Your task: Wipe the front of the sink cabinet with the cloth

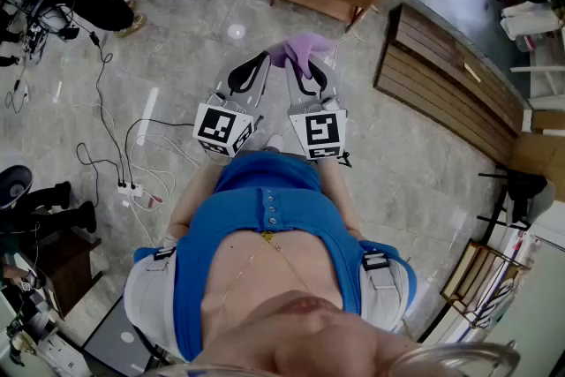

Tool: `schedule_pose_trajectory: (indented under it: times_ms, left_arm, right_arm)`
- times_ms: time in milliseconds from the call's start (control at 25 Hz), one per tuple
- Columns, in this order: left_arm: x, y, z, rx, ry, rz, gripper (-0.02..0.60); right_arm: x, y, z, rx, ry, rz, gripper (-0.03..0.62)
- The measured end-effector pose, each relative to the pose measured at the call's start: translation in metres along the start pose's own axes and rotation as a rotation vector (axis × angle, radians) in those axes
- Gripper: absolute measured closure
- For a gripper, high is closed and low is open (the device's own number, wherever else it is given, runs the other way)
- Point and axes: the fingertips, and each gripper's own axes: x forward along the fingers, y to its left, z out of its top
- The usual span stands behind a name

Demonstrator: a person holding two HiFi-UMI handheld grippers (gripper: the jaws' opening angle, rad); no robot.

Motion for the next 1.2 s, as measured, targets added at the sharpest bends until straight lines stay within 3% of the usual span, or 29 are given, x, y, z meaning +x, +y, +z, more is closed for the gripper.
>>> schedule_pose_trajectory:
  times_ms: [520,1200]
  left_arm:
    - [0.027,0.027,-0.003,-0.061,0.014,0.005,0.581]
    - [0.16,0.169,0.011,-0.08,-0.001,-0.124,0.581]
  right_arm:
    - [0.033,-0.016,-0.007,0.028,-0.008,0.072,0.531]
    - [0.2,-0.085,0.0,-0.024,0.039,-0.042,0.531]
